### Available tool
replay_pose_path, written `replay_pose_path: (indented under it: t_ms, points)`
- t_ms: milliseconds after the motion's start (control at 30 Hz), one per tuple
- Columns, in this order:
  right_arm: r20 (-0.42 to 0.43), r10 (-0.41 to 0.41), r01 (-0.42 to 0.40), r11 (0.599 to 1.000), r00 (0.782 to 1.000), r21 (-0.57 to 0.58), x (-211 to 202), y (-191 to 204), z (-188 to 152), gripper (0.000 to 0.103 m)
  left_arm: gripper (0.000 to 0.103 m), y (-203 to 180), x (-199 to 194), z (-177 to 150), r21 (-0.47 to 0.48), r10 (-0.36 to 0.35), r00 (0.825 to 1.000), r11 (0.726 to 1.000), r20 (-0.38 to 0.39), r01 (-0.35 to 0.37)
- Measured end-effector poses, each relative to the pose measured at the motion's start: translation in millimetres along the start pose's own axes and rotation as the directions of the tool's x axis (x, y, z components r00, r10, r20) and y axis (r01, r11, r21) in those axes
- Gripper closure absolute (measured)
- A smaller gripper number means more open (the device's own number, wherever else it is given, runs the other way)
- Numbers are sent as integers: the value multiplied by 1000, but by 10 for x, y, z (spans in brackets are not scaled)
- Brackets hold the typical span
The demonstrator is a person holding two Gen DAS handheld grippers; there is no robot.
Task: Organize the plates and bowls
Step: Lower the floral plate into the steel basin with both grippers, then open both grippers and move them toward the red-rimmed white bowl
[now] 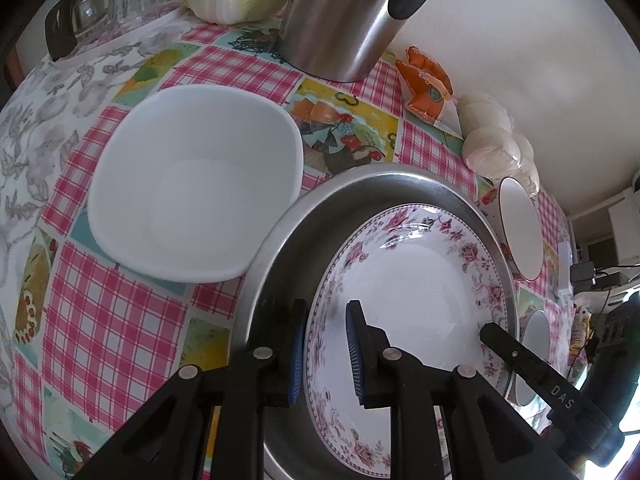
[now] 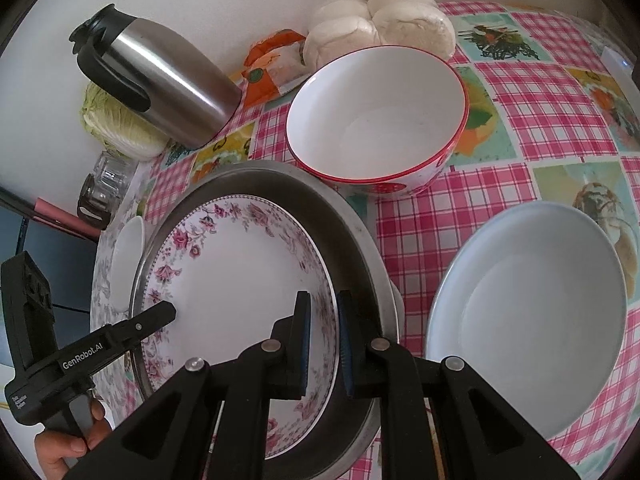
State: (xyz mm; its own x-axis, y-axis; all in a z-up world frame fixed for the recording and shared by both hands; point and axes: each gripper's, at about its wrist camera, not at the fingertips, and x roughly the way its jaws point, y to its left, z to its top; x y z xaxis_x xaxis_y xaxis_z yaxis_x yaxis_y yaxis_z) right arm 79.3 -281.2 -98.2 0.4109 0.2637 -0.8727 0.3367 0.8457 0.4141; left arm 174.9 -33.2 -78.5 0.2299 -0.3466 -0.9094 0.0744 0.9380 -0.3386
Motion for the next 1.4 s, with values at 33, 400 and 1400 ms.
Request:
replay_pose_path:
  t_ms: [33, 400, 1400]
  points:
    - [-2, -8, 8, 1000, 1000, -5, -4, 9, -2, 89, 81, 2, -2, 0, -2, -1, 1000, 1000, -1, 1]
    - [37, -69, 71, 996, 997, -53, -189, 136, 43, 86, 71, -33, -164, 5, 27, 38, 999, 999, 23, -38]
    - [271, -180, 247, 940, 946, -237, -1053, 640, 59, 22, 3, -316, -1125, 80, 104, 242, 927, 954, 286, -281]
